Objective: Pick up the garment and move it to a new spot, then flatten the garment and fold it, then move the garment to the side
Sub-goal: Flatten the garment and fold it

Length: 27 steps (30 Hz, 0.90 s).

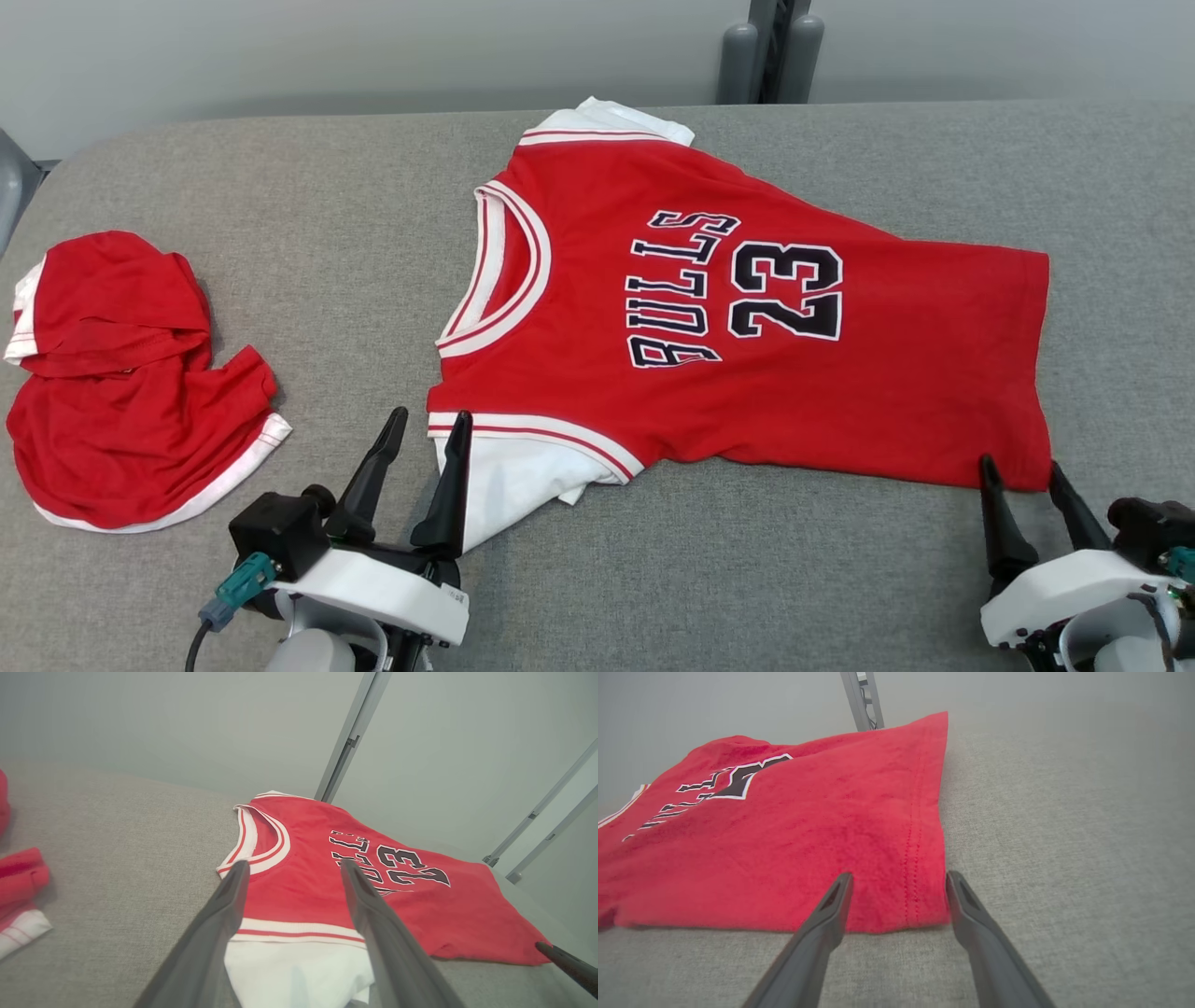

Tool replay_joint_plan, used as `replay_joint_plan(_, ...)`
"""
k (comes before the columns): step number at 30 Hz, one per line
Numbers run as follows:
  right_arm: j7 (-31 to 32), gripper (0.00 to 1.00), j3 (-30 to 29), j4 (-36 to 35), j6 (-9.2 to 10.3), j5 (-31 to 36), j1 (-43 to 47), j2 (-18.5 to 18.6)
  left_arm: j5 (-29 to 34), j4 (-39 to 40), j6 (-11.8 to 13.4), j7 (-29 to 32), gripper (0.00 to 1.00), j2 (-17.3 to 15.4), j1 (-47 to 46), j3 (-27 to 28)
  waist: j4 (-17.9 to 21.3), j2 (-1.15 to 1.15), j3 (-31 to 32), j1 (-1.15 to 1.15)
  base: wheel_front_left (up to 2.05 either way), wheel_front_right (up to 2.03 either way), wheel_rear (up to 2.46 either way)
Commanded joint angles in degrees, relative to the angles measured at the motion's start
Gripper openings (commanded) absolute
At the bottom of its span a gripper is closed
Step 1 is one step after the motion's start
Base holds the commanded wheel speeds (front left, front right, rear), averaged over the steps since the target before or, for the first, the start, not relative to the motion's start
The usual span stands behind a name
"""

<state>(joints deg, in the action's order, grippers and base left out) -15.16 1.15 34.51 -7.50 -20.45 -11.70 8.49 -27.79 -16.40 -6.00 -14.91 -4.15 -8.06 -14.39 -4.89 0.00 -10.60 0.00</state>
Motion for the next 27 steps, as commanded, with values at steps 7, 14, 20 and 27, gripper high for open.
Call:
replay_joint_plan(7,-0.1,0.00,4.0,0.4,0.02,-4.3,-1.5,2.5,-0.4,-0.6,-0.5,-0.3,1.00,-0.3,-1.2,-0.6,-0.2,0.00,0.2,0.00,0.00,0.00,0.00)
replay_joint_plan(14,-0.1,0.00,5.2,-8.9,0.02,-3.8,-0.8,3.8,-0.4,-1.3,-0.4,-0.3,1.00,-0.1,-0.3,-0.6,-0.6,0.00,1.8,0.00,0.00,0.00,0.00)
replay_joint_plan(20,-0.1,0.00,4.8,-18.7,0.02,-2.2,1.5,4.4,-0.6,-1.2,-0.1,-0.3,1.00,0.2,1.1,-0.2,-0.2,0.00,4.0,0.00,0.00,0.00,0.00)
replay_joint_plan(27,2.2,0.00,4.0,-27.0,0.02,-7.1,4.1,5.1,-1.0,-0.6,0.3,-0.3,1.00,0.4,2.9,0.7,1.7,0.00,6.1,0.00,0.00,0.00,0.00)
